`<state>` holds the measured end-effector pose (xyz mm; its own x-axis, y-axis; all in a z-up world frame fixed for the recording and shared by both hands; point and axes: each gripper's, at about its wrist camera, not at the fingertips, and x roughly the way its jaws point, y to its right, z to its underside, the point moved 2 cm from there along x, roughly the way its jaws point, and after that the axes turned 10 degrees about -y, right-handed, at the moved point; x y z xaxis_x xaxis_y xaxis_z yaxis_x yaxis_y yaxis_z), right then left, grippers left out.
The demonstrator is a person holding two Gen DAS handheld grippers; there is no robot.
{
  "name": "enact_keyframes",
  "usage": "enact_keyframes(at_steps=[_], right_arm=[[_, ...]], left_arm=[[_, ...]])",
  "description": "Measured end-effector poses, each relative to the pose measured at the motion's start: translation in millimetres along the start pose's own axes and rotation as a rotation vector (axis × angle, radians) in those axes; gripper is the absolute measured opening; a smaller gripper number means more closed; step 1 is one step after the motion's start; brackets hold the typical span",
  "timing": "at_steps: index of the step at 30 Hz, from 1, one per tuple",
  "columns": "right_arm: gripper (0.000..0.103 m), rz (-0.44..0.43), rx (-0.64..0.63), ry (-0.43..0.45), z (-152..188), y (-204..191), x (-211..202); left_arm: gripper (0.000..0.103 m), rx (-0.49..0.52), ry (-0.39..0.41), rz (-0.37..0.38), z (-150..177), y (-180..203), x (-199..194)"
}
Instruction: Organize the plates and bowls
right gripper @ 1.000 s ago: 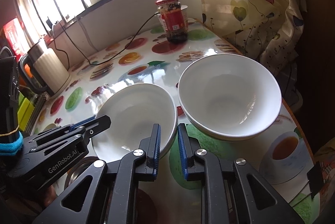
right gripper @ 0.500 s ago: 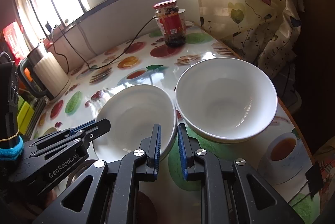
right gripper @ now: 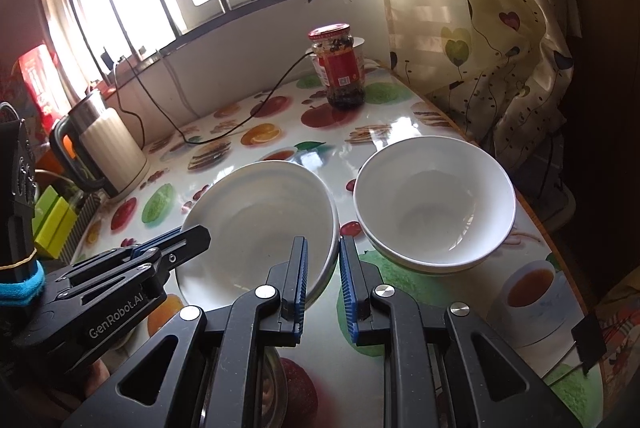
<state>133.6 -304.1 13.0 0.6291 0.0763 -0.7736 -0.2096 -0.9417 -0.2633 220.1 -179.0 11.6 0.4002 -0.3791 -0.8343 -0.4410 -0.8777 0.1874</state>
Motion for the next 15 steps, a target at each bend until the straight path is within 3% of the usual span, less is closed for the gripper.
enact_keyframes(at_steps=[15], right_arm=[[0.016,-0.01,-0.043,0.032,13.6,-23.4,-30.3]], left_arm=[[0.011,-0.024,0.05,0.007,20.1,-8.6,-34.8]])
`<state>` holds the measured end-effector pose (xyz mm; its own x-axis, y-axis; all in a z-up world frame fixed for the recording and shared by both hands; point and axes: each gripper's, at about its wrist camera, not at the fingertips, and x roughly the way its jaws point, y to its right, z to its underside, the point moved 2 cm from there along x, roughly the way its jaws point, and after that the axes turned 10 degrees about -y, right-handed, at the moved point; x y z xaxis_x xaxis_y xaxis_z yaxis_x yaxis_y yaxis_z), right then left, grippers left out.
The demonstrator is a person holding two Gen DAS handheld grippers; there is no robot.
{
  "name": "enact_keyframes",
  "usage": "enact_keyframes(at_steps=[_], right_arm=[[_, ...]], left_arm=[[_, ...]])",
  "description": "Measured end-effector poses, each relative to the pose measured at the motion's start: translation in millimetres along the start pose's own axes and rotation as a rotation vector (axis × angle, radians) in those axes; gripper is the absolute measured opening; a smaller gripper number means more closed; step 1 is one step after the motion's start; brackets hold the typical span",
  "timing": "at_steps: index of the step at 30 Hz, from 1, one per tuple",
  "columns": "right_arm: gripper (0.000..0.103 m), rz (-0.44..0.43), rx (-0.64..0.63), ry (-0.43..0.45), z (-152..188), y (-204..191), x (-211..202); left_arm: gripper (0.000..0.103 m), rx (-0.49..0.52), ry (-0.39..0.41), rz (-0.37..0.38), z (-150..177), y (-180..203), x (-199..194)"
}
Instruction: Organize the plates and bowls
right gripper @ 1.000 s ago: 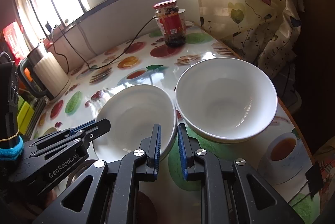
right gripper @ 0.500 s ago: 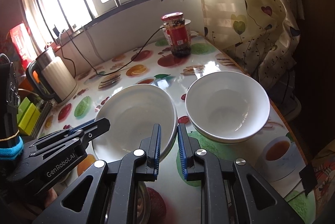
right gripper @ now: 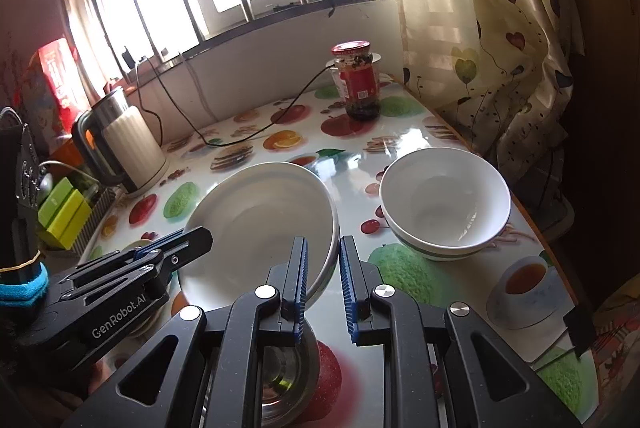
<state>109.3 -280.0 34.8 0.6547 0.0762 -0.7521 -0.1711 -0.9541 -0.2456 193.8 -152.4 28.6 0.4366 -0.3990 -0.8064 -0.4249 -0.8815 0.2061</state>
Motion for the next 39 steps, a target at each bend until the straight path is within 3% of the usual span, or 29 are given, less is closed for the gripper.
enact_keyframes(at_steps=[18,39], right_arm=[[0.016,-0.015,-0.04,-0.017,28.6,-24.3,-15.8],[0.016,-0.015,-0.063,-0.081,54.5,-34.2,-2.5]], left_arm=[[0.011,-0.037,0.007,-0.003,34.4,-13.4,-24.3],[0.011,-0.079,-0.042,-0.011,63.1,-27.4,-16.9]])
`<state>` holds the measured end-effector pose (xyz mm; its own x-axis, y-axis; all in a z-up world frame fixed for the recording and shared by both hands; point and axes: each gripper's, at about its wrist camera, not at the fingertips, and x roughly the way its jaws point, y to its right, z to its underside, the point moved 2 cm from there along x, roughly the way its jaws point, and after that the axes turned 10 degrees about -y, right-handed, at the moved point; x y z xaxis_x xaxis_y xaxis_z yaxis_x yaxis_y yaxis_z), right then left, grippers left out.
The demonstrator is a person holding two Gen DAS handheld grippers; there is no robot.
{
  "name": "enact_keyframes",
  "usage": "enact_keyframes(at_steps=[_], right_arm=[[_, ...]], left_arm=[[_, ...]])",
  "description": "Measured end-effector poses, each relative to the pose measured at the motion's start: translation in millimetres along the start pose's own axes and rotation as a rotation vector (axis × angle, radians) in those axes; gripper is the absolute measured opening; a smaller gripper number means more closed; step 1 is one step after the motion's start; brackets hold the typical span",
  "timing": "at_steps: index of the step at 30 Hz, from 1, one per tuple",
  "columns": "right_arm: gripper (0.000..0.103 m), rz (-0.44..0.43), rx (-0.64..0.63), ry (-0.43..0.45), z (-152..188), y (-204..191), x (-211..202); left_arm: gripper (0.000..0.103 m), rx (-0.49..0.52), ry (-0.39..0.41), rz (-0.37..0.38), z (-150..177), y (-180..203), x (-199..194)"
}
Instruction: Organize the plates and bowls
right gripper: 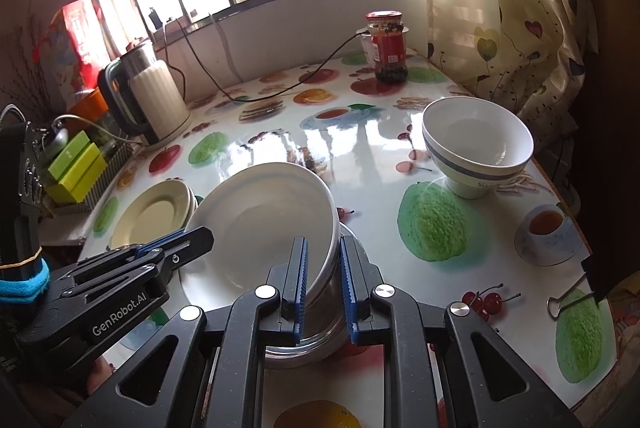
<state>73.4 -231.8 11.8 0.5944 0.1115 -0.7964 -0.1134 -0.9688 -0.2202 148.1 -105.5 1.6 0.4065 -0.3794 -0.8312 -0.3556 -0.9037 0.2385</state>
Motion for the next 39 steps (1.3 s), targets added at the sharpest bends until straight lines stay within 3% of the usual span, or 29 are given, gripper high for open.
enact_keyframes(at_steps=[39], right_arm=[[0.016,0.003,0.029,-0.069,12.7,6.5,18.9]], left_arm=[[0.011,-0.022,-0.07,-0.007,8.0,-4.7,18.0]])
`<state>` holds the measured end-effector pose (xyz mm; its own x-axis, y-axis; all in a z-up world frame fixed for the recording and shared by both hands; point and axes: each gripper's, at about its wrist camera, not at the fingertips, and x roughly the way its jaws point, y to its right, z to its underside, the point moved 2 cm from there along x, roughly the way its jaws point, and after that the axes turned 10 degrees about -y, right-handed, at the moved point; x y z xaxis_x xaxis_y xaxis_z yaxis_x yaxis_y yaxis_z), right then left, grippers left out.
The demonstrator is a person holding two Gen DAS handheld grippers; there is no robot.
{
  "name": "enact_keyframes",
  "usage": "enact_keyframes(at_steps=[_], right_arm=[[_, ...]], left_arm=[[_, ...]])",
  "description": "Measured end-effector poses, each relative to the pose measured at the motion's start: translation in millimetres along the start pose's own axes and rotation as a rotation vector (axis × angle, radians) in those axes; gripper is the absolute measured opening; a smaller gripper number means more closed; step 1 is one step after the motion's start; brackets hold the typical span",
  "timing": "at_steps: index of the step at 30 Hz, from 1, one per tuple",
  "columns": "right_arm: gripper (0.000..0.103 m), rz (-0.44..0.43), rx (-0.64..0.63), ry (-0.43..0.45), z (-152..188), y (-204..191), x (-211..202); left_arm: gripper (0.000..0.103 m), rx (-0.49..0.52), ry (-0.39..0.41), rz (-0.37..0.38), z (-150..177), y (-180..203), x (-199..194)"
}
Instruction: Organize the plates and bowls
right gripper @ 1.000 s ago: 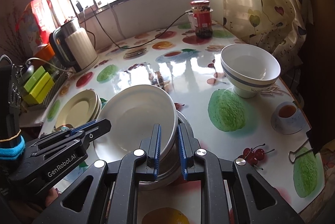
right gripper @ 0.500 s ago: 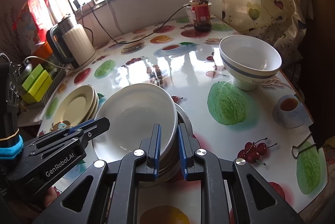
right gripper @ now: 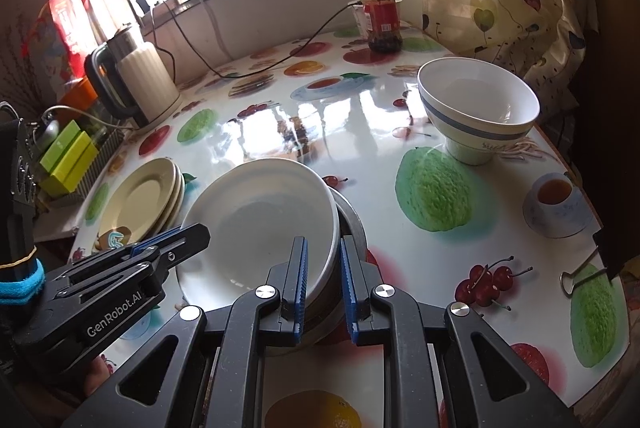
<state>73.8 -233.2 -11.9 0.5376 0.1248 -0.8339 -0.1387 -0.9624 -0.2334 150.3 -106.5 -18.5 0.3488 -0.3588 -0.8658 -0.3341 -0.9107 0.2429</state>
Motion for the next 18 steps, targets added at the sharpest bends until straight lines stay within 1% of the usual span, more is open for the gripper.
enact_keyframes(at_steps=[11,18], right_arm=[[0.017,0.0,0.004,-0.006,0.3,1.0,2.3],[0.018,-0.003,0.007,-0.006,1.3,1.0,3.6]], left_arm=[[0.011,0.0,-0.003,0.002,-0.5,-0.1,1.5],[0.011,-0.001,-0.003,0.003,-0.3,-0.1,1.2]])
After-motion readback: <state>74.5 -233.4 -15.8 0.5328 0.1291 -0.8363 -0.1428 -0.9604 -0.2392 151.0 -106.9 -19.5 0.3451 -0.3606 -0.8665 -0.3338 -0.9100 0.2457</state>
